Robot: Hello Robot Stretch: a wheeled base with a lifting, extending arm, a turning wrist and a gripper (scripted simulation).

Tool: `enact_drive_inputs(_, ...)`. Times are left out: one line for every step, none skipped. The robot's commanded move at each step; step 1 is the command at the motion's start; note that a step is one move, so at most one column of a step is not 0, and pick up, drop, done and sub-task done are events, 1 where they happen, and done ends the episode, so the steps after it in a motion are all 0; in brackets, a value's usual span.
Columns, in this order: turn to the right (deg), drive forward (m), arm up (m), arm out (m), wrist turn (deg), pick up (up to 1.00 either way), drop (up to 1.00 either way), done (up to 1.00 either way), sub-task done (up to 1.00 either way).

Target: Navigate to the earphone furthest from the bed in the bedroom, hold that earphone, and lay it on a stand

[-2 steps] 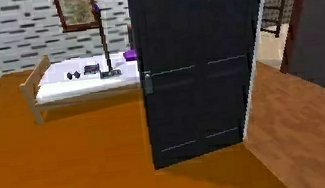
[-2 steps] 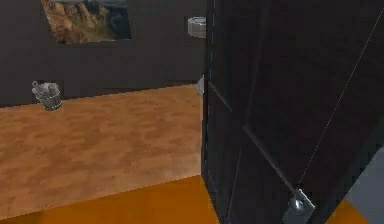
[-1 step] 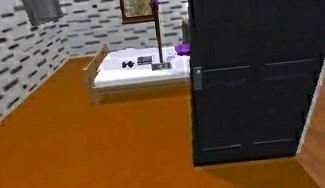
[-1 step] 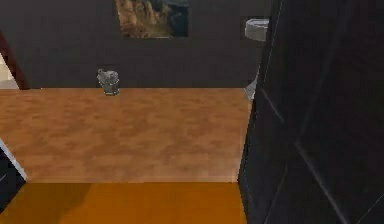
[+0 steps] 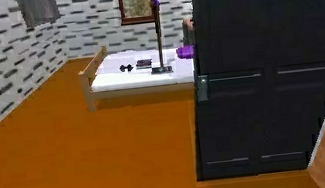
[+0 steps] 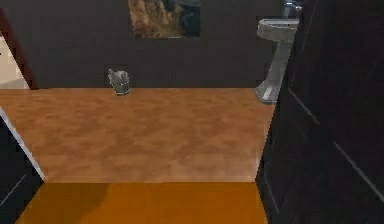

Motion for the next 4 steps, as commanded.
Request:
enact_drive_inputs(-30.0,0.00,0.00,0.00,0.0,0.00,0.00,0.00,0.00)
enact_drive_inputs(0.0,1.00,0.00,0.00,0.0,0.00,0.00,0.00,0.00)
enact_drive_inputs(0.0,0.20,0.00,0.00,0.0,0.00,0.00,0.00,0.00)
enact_drive_inputs(45.0,0.00,0.00,0.00,0.0,0.00,0.00,0.00,0.00)
